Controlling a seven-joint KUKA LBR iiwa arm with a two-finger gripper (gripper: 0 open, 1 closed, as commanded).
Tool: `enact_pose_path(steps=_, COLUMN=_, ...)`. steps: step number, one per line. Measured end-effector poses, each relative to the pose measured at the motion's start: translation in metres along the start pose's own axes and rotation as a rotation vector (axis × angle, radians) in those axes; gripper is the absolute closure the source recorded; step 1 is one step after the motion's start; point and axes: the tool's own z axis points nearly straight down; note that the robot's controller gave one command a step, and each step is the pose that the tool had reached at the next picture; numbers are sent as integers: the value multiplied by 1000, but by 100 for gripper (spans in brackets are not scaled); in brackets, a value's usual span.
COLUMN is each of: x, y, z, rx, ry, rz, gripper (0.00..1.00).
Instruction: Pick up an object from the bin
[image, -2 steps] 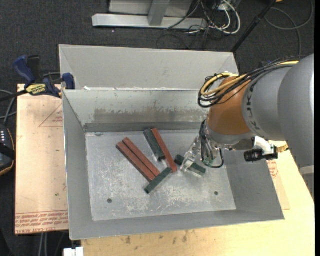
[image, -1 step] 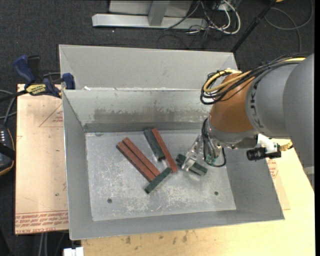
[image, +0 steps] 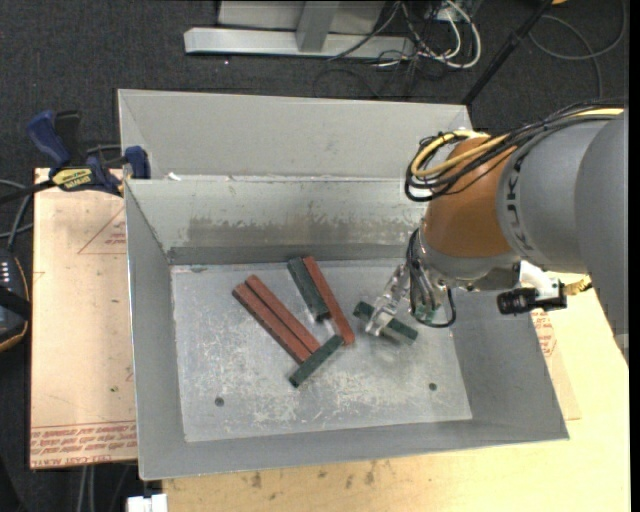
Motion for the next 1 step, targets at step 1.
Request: enact_pose_path(steps=1, x=0, y=0, z=-5, rx=-1, ry=-2, rz=0, gripper=100)
